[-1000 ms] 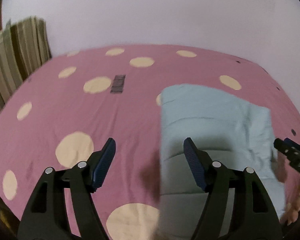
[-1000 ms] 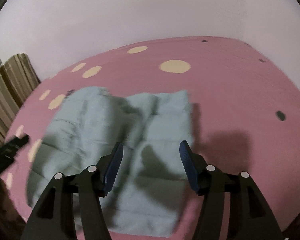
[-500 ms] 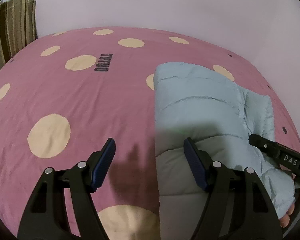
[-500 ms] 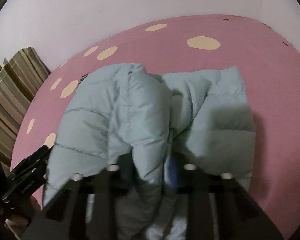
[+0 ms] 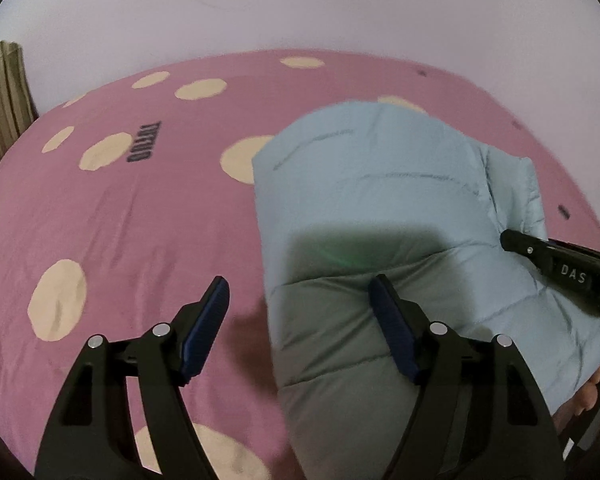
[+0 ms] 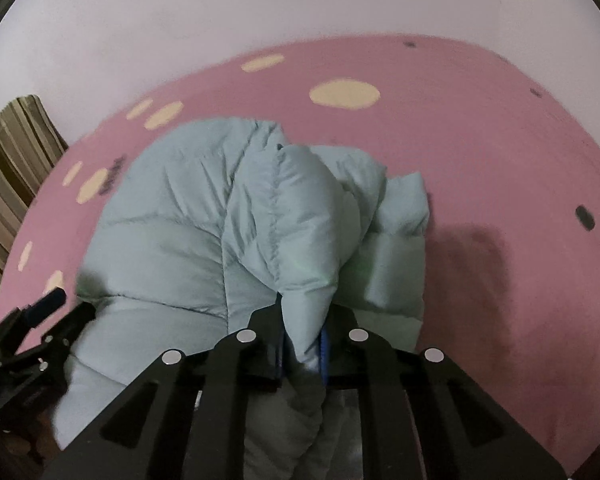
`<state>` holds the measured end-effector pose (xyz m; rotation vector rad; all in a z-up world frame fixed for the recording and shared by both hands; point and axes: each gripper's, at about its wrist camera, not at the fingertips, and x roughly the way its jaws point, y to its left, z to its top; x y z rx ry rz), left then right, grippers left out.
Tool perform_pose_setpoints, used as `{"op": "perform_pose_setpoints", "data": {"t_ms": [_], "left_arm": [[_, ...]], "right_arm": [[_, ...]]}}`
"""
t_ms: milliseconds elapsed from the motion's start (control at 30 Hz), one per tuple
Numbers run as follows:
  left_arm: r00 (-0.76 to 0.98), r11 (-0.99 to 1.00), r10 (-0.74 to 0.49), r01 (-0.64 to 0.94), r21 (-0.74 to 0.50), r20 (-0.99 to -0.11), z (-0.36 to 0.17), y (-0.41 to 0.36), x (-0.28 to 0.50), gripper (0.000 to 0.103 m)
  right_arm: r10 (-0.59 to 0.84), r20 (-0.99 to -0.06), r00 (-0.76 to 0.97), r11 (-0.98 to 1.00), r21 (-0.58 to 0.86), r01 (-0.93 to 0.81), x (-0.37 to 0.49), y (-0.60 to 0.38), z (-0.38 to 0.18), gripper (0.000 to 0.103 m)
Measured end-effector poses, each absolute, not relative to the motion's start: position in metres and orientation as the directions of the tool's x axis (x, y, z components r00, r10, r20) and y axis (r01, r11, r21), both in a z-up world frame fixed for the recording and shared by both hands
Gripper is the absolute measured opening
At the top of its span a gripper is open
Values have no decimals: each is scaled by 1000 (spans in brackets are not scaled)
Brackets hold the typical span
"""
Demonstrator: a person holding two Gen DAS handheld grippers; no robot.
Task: Fold large clothes
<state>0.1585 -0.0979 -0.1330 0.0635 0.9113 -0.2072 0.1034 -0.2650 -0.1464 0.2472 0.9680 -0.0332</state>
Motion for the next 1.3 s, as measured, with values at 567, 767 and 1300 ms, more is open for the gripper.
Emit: {"op": "perform_pose_setpoints", "data": {"t_ms": [567, 767, 1300], "left_arm": [[568, 972, -122, 235, 19, -814, -170, -114, 167, 70], [587, 972, -140, 234, 2, -798, -150, -105, 159, 69], [567, 965, -226, 242, -102, -792, -144, -98, 134, 69]], "right_arm": [[127, -815, 566, 945, 273, 181, 102, -281, -184, 17], [113, -803, 586, 939, 280, 202, 86, -284, -165, 27], [47, -803, 595, 981, 150, 124, 21, -242, -125, 27]]}}
